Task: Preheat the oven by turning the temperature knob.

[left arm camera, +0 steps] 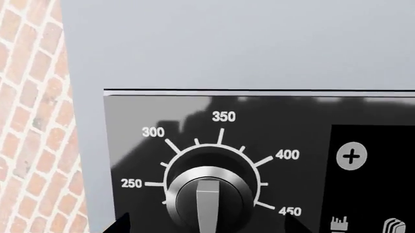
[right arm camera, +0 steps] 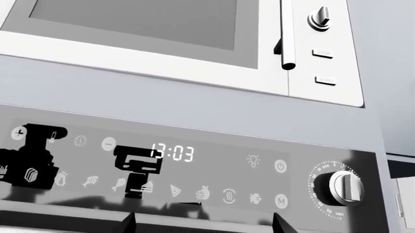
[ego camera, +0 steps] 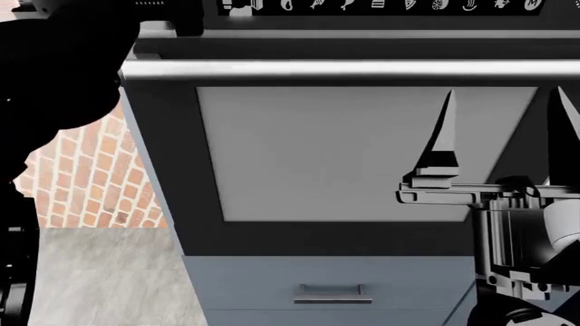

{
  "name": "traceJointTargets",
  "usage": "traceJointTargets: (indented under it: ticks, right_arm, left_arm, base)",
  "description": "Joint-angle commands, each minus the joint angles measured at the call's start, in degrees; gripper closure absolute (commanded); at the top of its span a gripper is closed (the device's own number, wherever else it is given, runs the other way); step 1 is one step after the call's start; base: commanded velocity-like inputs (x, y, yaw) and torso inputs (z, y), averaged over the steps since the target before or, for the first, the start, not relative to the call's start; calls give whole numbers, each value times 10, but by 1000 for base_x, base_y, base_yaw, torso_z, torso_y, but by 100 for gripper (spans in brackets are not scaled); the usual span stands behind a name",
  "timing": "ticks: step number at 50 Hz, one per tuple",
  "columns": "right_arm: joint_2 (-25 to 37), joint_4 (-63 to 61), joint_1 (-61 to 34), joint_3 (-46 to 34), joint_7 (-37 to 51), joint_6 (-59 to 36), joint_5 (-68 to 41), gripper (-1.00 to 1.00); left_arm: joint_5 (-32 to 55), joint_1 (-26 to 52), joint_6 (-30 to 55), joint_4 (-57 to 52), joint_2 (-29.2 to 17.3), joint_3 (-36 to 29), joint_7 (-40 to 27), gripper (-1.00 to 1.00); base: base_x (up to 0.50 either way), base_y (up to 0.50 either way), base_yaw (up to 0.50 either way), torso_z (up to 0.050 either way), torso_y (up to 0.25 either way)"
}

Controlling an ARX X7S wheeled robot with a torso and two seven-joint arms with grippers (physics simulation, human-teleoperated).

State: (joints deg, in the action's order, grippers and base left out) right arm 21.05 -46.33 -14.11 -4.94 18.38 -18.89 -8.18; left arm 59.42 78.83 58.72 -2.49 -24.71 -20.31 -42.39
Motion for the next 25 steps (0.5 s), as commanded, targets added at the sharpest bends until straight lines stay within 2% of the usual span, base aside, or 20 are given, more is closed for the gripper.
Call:
traceJointTargets:
  ticks: [1,25]
  right_arm:
    - [2,0,0,-1,2,0,-1,-100]
    - [6,-1,-1,-3,6,-2,-5,-100]
  left_arm:
    - [-4,2,-7,8,0,-2,6,-100]
    - [-31,3,-38,45,6,-22,35,-100]
  base:
    - [0,0,0,0,0]
    - [0,0,0,0,0]
